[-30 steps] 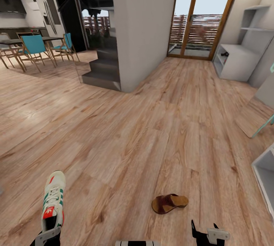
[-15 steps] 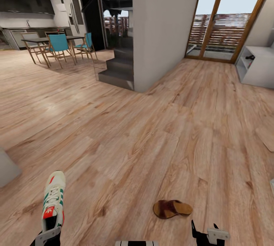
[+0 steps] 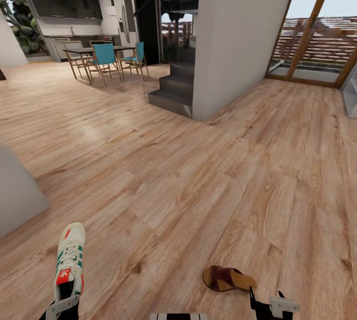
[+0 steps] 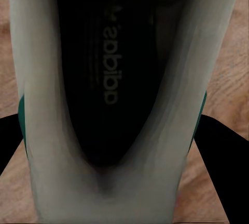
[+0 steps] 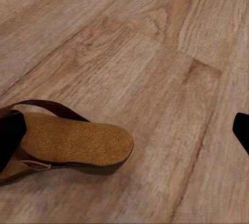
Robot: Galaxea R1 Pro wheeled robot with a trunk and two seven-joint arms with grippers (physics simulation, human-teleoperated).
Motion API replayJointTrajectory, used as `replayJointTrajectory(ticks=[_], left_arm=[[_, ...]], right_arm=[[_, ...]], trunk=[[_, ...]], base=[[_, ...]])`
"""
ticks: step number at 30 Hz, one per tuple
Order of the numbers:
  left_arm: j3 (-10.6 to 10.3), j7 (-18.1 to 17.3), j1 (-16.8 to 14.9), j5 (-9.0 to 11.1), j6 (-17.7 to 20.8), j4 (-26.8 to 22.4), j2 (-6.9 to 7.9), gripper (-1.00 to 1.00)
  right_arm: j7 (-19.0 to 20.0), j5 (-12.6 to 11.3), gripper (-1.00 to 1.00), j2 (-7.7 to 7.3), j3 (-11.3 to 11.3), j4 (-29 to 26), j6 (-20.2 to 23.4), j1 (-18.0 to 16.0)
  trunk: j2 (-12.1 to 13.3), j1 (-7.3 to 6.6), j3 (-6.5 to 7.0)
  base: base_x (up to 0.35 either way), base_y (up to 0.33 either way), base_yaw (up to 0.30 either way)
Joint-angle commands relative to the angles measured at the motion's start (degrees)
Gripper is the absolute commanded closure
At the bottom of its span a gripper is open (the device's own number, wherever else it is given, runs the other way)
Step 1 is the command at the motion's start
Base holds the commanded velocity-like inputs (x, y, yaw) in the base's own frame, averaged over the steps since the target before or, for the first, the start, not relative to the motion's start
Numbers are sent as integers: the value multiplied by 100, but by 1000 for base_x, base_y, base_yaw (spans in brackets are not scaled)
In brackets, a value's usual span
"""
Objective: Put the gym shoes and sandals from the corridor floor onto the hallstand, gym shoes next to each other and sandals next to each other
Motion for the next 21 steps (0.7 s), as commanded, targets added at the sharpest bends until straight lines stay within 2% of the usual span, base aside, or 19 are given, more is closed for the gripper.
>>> replayJointTrajectory(ticks=[1,13,21], left_arm=[[13,-61,-5,59,-9,8,0,100],[13,-61,-5,59,-11,8,0,100],[13,-61,-5,59,-5,6,0,100]], right_arm=[[14,-26,-100,0,-3,2,-18,-1],[14,-26,-100,0,-5,1,-18,-2],[14,-26,-100,0,-2,-1,-18,-2]], trunk=[[-2,-1,-4],[-2,-1,-4],[-2,-1,-4]], base=[[0,-1,279],[0,-2,279],[0,-215,279]])
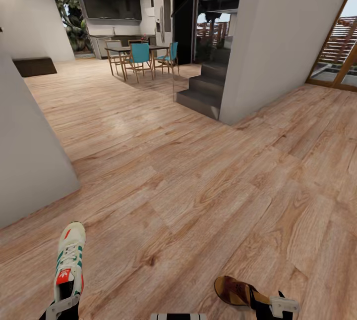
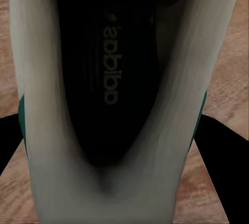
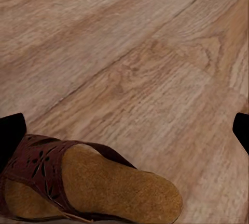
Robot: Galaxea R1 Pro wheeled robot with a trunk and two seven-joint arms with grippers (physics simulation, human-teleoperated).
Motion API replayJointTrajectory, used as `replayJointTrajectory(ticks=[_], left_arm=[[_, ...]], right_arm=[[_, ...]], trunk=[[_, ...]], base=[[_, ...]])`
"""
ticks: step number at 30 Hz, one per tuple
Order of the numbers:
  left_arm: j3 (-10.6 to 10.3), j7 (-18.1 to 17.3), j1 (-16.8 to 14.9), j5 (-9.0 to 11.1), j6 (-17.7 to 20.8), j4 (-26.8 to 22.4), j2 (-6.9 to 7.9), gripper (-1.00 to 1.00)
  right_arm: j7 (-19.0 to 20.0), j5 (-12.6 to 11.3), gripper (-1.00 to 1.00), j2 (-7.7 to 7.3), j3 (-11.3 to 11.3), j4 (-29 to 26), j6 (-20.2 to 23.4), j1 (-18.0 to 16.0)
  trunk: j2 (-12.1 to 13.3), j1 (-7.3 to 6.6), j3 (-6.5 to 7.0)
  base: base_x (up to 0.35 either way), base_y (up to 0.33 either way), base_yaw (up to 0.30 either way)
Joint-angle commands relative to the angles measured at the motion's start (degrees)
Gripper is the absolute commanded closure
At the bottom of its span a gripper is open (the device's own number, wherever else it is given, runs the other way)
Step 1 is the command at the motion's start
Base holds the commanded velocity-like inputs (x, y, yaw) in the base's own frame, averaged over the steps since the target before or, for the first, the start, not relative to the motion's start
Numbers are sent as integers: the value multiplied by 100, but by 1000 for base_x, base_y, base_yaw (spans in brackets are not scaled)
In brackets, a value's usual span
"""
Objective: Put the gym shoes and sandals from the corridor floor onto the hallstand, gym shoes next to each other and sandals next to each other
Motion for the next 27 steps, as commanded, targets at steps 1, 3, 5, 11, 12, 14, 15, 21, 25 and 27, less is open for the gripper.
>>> replayJointTrajectory(ticks=[1,3,5,11,12,14,15,21,25,27], left_arm=[[12,-61,-5,58,-13,9,1,100],[12,-61,-5,58,-15,9,1,100],[15,-59,-5,58,-16,9,1,100],[17,-60,-5,58,-18,10,1,100],[19,-61,-5,58,-18,10,1,100],[20,-56,-5,63,-18,10,1,100],[20,-55,-5,64,-18,10,1,100],[20,-57,-5,66,-18,10,1,100],[21,-57,-5,66,-18,10,1,100],[17,-57,-5,63,-18,10,1,100]], right_arm=[[15,-26,-100,0,-6,-1,-14,-2],[15,-26,-100,0,-8,-1,-14,-1],[15,-26,-100,0,-6,1,-14,-2],[15,-26,-100,0,-5,1,-14,0],[15,-26,-100,0,-5,-2,-14,-2],[15,-25,-100,0,-4,-2,-14,-1],[15,-25,-100,0,-5,-1,-14,0],[21,-9,-100,-1,-4,5,-11,-1],[33,2,-100,-8,-1,16,-8,-1],[38,6,-100,-13,-1,19,-6,0]], trunk=[[-2,-1,-4],[-2,-1,-4],[-2,-1,-4],[-2,-1,-4],[-2,-1,-4],[-2,-1,-4],[-2,-1,-4],[-2,-1,-4],[-2,-1,-4],[-2,-1,-4]], base=[[0,-257,279],[0,-228,279],[0,-144,273],[0,-39,255],[0,-6,248],[0,-3,239],[0,-2,172],[0,-1,67],[0,0,9],[0,0,3]])
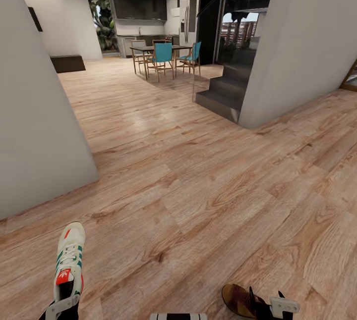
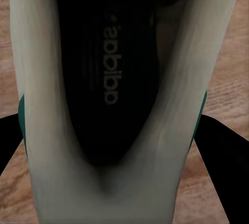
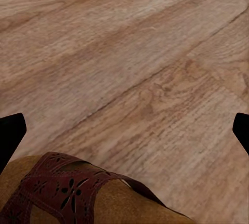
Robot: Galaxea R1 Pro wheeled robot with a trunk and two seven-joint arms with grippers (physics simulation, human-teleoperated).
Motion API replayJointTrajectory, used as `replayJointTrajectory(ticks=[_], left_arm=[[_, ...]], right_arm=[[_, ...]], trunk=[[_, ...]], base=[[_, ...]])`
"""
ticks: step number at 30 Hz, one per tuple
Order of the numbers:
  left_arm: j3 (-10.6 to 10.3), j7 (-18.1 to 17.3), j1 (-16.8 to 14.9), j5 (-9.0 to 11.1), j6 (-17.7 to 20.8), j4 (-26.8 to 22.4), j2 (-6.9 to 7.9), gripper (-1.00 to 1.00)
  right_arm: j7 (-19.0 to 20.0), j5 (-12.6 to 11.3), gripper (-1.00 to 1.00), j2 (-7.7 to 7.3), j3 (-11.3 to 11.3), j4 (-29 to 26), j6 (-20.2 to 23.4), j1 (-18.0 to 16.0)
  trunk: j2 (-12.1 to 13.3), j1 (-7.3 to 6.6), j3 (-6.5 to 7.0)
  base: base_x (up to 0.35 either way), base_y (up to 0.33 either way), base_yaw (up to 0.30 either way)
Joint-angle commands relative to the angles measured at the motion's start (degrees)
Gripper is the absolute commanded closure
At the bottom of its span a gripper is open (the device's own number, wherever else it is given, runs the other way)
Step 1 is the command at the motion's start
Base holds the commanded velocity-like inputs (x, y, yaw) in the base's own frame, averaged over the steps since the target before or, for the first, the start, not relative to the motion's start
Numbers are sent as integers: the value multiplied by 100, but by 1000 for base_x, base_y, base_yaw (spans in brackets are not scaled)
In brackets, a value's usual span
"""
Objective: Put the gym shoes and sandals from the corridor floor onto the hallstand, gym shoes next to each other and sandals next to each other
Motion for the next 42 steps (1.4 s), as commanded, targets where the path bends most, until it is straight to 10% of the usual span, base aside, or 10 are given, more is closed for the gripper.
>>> replayJointTrajectory(ticks=[1,10,18,28,42], left_arm=[[11,-61,-3,56,-7,6,1,100],[24,-14,-65,1,175,-253,-15,100],[167,72,144,230,-72,-369,6,100],[-216,-143,-185,-172,107,-424,-39,100],[-251,-592,-640,-785,518,-424,-404,100]], right_arm=[[12,-22,-100,0,-3,6,-17,-2],[205,223,-100,-26,-67,-223,236,-154],[-53,-70,-100,-179,-61,36,-26,-88],[-168,-415,-100,-470,-32,-83,-277,-90],[225,-7,-100,-837,324,-533,170,-97]], trunk=[[-2,-1,-4],[-2,-1,-4],[-2,-1,-4],[-2,-1,-4],[-2,-1,-4]], base=[[0,0,2],[0,-1,0],[0,0,0],[0,0,0],[0,0,0]])
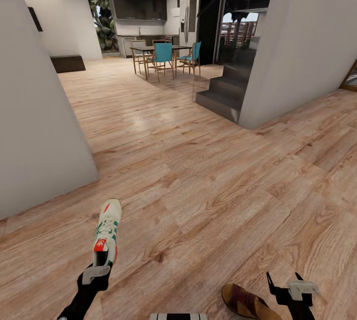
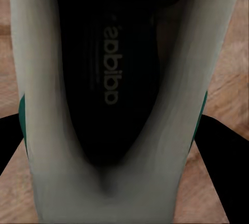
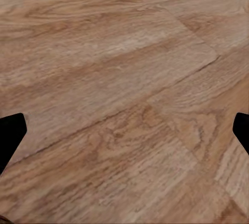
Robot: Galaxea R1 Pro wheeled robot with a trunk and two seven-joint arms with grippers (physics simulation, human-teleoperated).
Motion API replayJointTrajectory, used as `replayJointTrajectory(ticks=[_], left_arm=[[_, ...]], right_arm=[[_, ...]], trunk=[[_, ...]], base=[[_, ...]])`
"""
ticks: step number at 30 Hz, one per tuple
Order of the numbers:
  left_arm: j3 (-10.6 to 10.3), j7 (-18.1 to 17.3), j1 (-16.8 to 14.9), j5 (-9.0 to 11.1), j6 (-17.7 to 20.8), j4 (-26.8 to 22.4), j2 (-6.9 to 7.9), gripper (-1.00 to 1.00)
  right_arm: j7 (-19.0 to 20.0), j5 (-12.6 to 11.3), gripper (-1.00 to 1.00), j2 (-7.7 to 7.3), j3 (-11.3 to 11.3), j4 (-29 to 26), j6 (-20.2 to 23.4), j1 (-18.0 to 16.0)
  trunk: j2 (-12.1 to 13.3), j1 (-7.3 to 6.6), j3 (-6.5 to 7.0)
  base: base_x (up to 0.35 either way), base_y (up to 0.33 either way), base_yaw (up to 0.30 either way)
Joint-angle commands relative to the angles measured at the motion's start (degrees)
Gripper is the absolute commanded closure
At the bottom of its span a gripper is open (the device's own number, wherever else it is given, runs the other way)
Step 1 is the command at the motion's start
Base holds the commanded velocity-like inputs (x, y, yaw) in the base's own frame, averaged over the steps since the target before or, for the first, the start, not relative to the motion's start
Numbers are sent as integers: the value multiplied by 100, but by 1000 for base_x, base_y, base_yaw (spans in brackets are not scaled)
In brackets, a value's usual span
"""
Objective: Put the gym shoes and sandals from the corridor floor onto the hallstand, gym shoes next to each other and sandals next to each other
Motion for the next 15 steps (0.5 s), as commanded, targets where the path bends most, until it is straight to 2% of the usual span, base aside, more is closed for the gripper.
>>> replayJointTrajectory(ticks=[1,2,4,5,7,9,15], left_arm=[[60,-93,-37,-5,30,5,-34,100],[60,-382,-2731,-1740,2972,5,-184,100],[61,-383,-2781,-1839,3064,5,-215,100],[61,-386,-2835,-1925,3159,5,-241,100],[61,-390,-2863,-1969,3203,5,-253,100],[61,-392,-2877,-1992,3225,5,-256,100],[60,-387,-2858,-2010,3218,5,-232,100]], right_arm=[[15,12,-100,-4,29,-30,19,-3],[861,1024,-100,-5,31,-1858,2517,-3],[1030,1132,-100,-8,34,-2050,2797,-4],[1356,1298,-100,-10,36,-2316,3148,-4],[1701,1446,-100,-22,33,-2559,3411,-4],[1974,1552,-100,-38,31,-2736,3582,-4],[2228,1660,-100,-85,15,-2886,3738,-4]], trunk=[[-2,-1,-4],[-2,-1,-4],[-2,-1,-4],[-2,-1,-4],[-2,-1,-4],[-2,-1,-4],[-2,-1,-4]], base=[[0,0,0],[0,0,0],[0,0,0],[0,0,0],[0,0,0],[0,0,0],[0,0,0]])
